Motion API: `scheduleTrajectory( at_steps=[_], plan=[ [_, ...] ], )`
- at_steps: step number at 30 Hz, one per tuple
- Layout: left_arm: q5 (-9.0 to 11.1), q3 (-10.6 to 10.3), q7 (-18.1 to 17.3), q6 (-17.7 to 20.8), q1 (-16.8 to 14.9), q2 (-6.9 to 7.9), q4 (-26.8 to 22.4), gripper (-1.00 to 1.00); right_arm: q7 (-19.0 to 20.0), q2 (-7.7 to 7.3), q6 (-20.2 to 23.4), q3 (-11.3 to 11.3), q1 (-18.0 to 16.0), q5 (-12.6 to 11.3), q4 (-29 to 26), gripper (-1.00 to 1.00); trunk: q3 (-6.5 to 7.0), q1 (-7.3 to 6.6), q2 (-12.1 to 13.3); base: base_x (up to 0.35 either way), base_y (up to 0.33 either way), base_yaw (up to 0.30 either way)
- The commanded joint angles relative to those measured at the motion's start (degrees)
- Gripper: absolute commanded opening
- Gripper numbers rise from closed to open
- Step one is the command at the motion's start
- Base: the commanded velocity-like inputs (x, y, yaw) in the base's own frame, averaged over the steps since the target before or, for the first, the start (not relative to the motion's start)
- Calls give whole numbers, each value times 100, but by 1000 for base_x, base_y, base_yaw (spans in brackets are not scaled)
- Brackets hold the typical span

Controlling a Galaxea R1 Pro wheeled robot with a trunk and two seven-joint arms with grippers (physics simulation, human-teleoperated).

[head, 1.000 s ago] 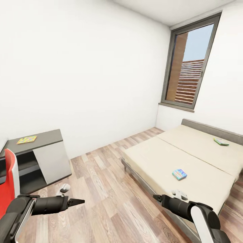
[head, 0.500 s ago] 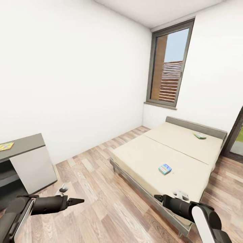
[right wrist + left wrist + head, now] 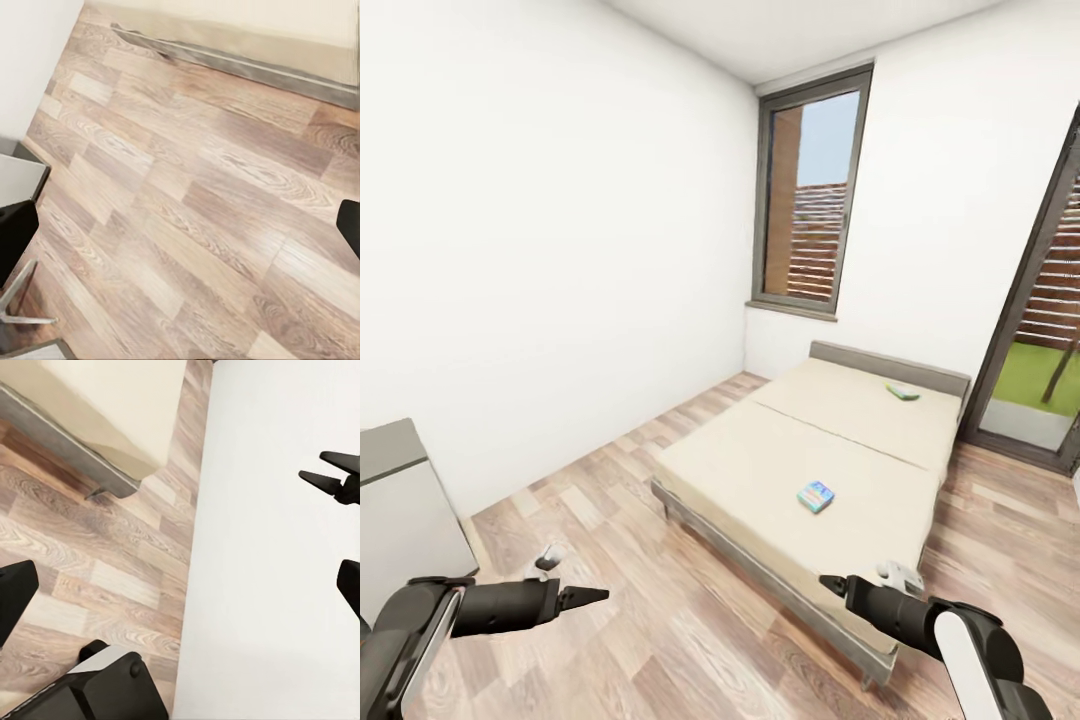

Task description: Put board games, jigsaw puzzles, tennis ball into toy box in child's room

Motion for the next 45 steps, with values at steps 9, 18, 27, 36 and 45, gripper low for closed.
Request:
scheduleTrajectory(
  at_steps=[9, 18, 27, 36, 45],
  plan=[
    [-5, 5, -32, -61, 2, 1, -1, 100, 81, 1, 25, -118, -10, 16, 20, 100, -2, 5, -4, 249, 52, -279],
    [-3, 5, -37, -121, 3, 1, -1, 100, 100, 1, 24, -202, -8, 12, 25, 100, -2, 5, -4, 303, 5, -279],
    [-3, 5, -38, -127, 8, 8, -1, 100, 188, -3, 31, -369, -10, 9, 26, 100, -2, 5, -4, 305, 0, -280],
    [-3, 5, -38, -127, 9, 9, -1, 100, 347, -7, 33, -490, -11, 13, 27, 100, -2, 5, -4, 187, 42, -280],
    [-5, 5, -38, -134, 9, 9, -1, 100, 360, -8, 27, -502, -29, 16, 139, 100, -2, 5, -4, 110, 163, -280]
  ],
)
